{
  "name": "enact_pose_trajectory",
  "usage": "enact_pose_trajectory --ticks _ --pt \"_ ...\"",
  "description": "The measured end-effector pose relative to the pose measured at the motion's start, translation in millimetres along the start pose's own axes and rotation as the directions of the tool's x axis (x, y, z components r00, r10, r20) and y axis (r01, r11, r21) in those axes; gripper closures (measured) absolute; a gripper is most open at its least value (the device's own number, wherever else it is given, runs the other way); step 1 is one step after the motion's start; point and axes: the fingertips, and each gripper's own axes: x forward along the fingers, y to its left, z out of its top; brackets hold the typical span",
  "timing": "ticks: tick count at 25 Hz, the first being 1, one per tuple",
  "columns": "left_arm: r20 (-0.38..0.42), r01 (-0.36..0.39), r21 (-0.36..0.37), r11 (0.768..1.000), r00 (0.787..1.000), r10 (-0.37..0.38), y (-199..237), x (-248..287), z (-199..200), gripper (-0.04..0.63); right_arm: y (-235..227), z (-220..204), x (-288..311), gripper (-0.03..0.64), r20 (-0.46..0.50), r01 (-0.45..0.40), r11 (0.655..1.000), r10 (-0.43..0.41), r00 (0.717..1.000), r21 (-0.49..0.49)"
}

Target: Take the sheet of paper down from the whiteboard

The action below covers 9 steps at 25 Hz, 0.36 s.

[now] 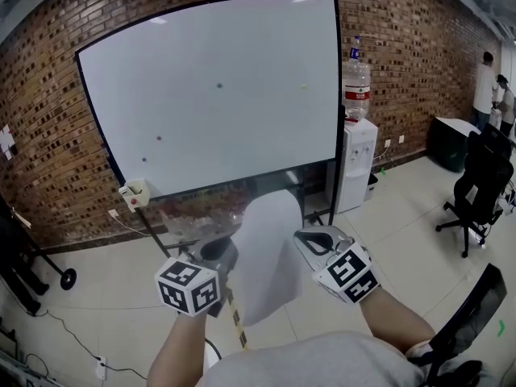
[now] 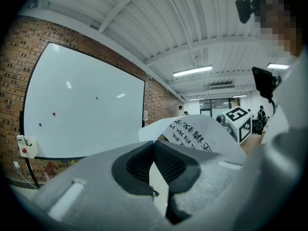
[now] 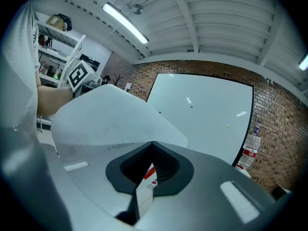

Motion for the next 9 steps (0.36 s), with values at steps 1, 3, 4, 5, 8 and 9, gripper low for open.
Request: enact_pose_trajectory --ticks 1,3,4,5,8,9 --pt "0.000 0.002 0.002 1.000 1.000 -0.002 -0.7 -0.3 0.6 0.594 -0.4 1.0 -0.3 0.617 0.003 0.003 1.000 -0.003 1.000 0.000" --pt "-0.003 0.005 0.002 1.000 1.000 -0.005 -1.4 -1.5 0.1 0.594 -1.1 2.9 -0.5 0.617 0.007 0.014 1.000 -0.014 1.000 -0.002" --pt "-0.004 0.005 0.001 1.000 1.000 -0.005 -1.1 -2.5 -0.4 0.594 -0.9 3.7 -0.4 0.617 0.007 0.018 1.000 -0.018 1.000 -0.003" --pt "-0.005 0.005 0.000 1.000 1.000 -0.005 -0.7 -3.5 -0.6 0.594 -0.2 4.2 0.0 0.617 0.006 0.019 1.000 -0.019 1.000 -0.003" --pt "-0.008 0.004 -0.001 1.000 1.000 -0.004 0.7 -6.5 -0.7 0.594 2.8 5.5 1.8 0.617 0.004 0.016 1.000 -0.016 1.000 -0.001" --pt "-0.009 0.003 -0.001 1.000 1.000 -0.003 0.9 -7.4 -0.6 0.594 3.9 5.9 2.4 0.617 0.004 0.014 1.000 -0.014 1.000 0.000"
